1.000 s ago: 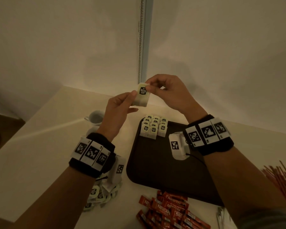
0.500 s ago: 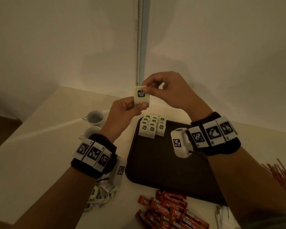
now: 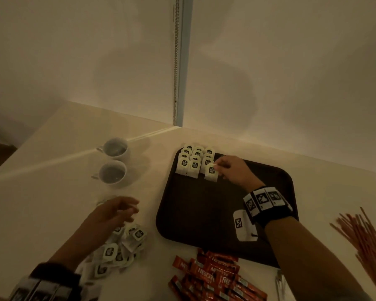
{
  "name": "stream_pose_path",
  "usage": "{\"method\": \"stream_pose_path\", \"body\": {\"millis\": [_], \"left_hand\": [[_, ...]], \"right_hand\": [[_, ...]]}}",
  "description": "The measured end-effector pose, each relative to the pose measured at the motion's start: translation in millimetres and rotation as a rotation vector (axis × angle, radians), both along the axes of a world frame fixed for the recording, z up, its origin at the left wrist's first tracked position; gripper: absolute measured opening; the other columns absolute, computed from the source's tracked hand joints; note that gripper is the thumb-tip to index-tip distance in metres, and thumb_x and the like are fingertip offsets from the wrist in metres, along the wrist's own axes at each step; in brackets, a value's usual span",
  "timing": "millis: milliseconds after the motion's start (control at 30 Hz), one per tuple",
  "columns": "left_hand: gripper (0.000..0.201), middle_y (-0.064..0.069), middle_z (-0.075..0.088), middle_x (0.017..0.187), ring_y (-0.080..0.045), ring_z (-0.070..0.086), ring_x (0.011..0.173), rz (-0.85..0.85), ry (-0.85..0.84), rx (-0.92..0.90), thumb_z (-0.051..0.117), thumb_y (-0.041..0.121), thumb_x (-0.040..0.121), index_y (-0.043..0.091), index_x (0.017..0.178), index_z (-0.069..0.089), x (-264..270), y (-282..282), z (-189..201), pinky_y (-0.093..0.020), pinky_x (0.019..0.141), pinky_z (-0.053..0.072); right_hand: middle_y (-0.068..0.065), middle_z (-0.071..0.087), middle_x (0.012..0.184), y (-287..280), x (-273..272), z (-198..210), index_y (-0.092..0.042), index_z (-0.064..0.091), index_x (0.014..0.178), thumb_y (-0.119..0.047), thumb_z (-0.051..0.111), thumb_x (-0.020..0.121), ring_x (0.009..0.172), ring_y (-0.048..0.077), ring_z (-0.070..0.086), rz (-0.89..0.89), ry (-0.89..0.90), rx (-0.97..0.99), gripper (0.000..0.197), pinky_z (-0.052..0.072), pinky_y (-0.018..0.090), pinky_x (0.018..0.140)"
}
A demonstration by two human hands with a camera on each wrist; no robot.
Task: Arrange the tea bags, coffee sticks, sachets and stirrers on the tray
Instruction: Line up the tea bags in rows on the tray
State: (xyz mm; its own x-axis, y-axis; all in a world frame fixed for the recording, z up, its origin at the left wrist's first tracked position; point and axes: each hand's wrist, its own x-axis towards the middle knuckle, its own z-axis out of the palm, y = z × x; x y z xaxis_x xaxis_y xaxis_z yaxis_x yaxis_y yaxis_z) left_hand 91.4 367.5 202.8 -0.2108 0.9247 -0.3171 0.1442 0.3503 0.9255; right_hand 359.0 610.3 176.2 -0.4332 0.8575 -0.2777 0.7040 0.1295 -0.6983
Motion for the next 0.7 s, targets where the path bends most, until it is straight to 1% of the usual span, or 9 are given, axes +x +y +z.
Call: {"method": "stream_pose_path", "body": {"millis": [67,100,200,333,400,467,500,567,700], "left_hand": [[0.012,-0.002,0.073,0.089,-0.017,0.067,0.077,0.073,-0.006,-0.055,0.066,0.009,0.087,0.013,0.099,0.067,-8.5,-19.3,-18.7,-0.017,0.067,0.052],[0.016,-0.002,0.074,0.087,-0.014,0.068,0.075,0.089,0.014,-0.089,0.061,0.000,0.089,0.012,0.098,0.067,-12.9,-29.4,-27.2,-0.014,0.064,0.051],[0.021,-0.007,0.074,0.086,-0.010,0.068,0.069,0.128,0.056,-0.177,0.056,-0.003,0.089,0.013,0.098,0.067,-24.3,-57.9,-46.3,-0.013,0.060,0.049],[0.021,-0.016,0.071,0.086,-0.008,0.065,0.063,0.154,0.050,-0.248,0.055,-0.007,0.088,0.008,0.097,0.068,-30.3,-81.6,-55.3,-0.011,0.056,0.047],[0.024,-0.012,0.072,0.082,-0.006,0.063,0.061,0.173,0.068,-0.269,0.055,-0.009,0.087,0.010,0.094,0.068,-30.5,-88.9,-56.1,-0.013,0.055,0.046],[0.025,-0.010,0.071,0.080,-0.009,0.063,0.061,0.212,0.082,-0.286,0.055,-0.010,0.087,0.011,0.092,0.067,-31.1,-93.9,-57.1,-0.021,0.059,0.046],[0.024,-0.011,0.071,0.082,-0.015,0.063,0.064,0.218,0.086,-0.302,0.055,-0.008,0.088,0.012,0.093,0.067,-31.3,-95.4,-57.2,-0.028,0.062,0.044],[0.023,-0.013,0.070,0.085,-0.026,0.062,0.072,0.217,0.090,-0.327,0.054,-0.007,0.089,0.012,0.094,0.066,-31.9,-97.3,-57.8,-0.032,0.066,0.040],[0.021,-0.011,0.071,0.086,-0.029,0.064,0.074,0.214,0.118,-0.341,0.056,-0.003,0.090,0.014,0.095,0.067,-33.3,-98.3,-57.6,-0.034,0.066,0.043]], "right_hand": [[0.000,0.062,0.091,2.2,-1.3,-15.2,-0.007,0.062,0.106,-0.017,0.056,0.092,0.073,0.004,0.056,0.002,-0.023,-0.044,0.018,0.042,0.012,0.055],[0.002,0.062,0.091,3.3,-3.1,-21.1,-0.006,0.062,0.107,-0.016,0.057,0.092,0.072,0.004,0.056,0.003,-0.034,-0.055,0.019,0.042,0.013,0.056],[0.010,0.064,0.095,7.7,-9.7,-35.0,-0.002,0.060,0.104,-0.014,0.060,0.090,0.070,0.009,0.058,-0.062,-0.011,-0.058,0.018,0.047,0.016,0.058],[0.008,0.061,0.091,14.2,-16.6,-46.2,-0.005,0.057,0.096,-0.012,0.063,0.088,0.072,0.015,0.058,-0.142,0.002,0.009,0.012,0.052,0.022,0.064],[0.008,0.061,0.090,16.8,-19.8,-50.4,-0.009,0.056,0.091,-0.011,0.064,0.087,0.077,0.017,0.058,-0.160,-0.009,0.040,0.009,0.053,0.029,0.073],[0.008,0.061,0.091,17.9,-22.7,-53.5,-0.010,0.055,0.088,-0.009,0.063,0.087,0.080,0.018,0.058,-0.187,-0.012,0.055,0.009,0.052,0.032,0.079],[0.009,0.061,0.091,18.3,-24.1,-55.1,-0.010,0.055,0.088,-0.009,0.063,0.087,0.081,0.018,0.058,-0.201,-0.014,0.059,0.009,0.052,0.033,0.080],[0.008,0.061,0.091,19.4,-26.3,-57.8,-0.010,0.054,0.087,-0.008,0.063,0.087,0.085,0.020,0.060,-0.222,-0.007,0.050,0.009,0.054,0.035,0.082],[0.010,0.062,0.095,22.3,-30.7,-60.2,-0.010,0.055,0.087,-0.008,0.064,0.087,0.091,0.024,0.062,-0.261,0.020,0.009,0.009,0.055,0.040,0.084]]}}
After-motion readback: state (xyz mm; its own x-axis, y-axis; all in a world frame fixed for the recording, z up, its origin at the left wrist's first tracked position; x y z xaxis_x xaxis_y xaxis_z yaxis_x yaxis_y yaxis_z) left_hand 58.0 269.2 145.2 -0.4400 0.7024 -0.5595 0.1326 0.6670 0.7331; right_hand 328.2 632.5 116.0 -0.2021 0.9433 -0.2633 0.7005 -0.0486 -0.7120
